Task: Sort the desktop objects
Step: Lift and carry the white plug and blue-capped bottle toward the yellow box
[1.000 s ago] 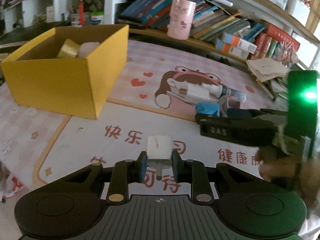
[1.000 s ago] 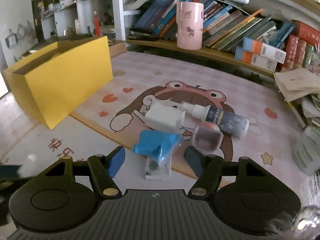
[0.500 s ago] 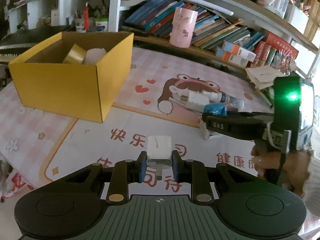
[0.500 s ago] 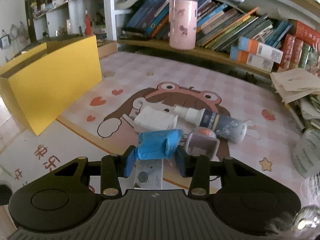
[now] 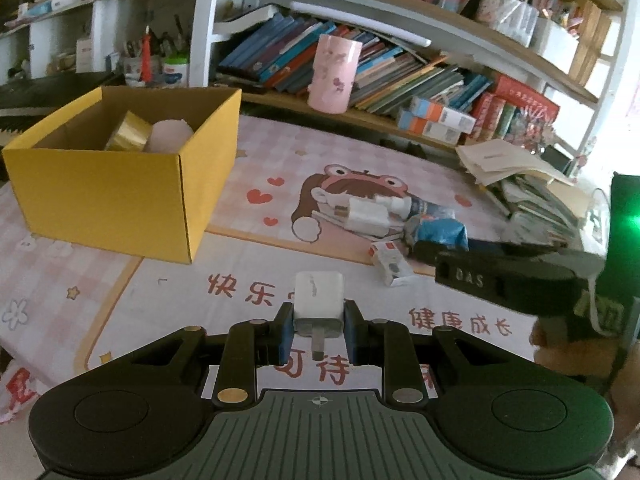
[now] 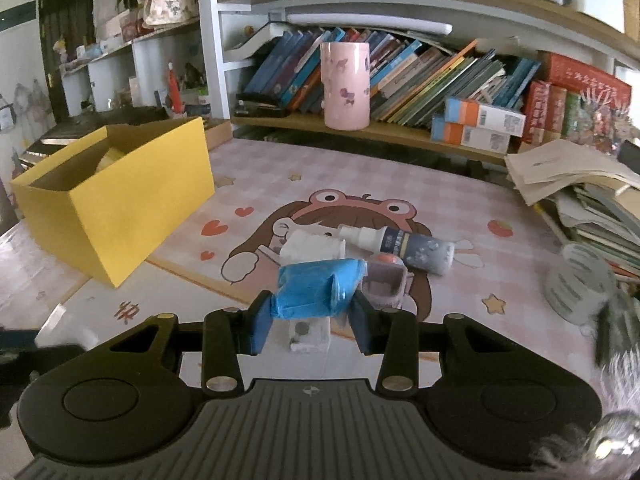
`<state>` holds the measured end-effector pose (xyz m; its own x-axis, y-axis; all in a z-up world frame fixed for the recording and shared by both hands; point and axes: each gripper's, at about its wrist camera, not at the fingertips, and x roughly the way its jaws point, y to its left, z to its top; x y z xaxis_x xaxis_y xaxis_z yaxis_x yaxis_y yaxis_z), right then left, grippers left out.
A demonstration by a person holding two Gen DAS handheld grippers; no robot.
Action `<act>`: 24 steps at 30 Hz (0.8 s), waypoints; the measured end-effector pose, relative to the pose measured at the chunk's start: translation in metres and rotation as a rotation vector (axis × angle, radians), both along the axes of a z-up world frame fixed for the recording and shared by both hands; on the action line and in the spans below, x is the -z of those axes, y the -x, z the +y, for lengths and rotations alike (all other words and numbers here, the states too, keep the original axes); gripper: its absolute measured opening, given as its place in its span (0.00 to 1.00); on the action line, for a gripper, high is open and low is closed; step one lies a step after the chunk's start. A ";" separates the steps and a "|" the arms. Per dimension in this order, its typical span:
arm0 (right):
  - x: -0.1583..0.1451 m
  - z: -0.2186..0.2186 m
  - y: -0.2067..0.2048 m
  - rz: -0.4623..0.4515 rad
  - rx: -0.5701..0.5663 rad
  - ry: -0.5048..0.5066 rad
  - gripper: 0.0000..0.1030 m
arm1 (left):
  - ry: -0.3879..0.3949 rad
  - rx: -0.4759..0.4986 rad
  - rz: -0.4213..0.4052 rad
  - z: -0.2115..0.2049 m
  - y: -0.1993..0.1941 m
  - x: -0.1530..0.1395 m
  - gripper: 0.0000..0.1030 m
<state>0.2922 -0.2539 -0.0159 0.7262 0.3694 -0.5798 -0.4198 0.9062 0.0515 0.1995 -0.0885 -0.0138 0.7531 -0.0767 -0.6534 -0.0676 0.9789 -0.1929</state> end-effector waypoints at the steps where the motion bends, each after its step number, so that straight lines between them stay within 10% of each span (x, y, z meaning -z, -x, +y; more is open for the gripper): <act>1: -0.001 0.000 0.006 0.001 0.005 0.001 0.37 | 0.003 0.008 -0.004 0.002 0.003 -0.001 0.23; 24: -0.022 0.071 0.151 0.028 0.090 -0.004 0.37 | 0.040 0.149 -0.025 0.087 0.084 -0.006 0.23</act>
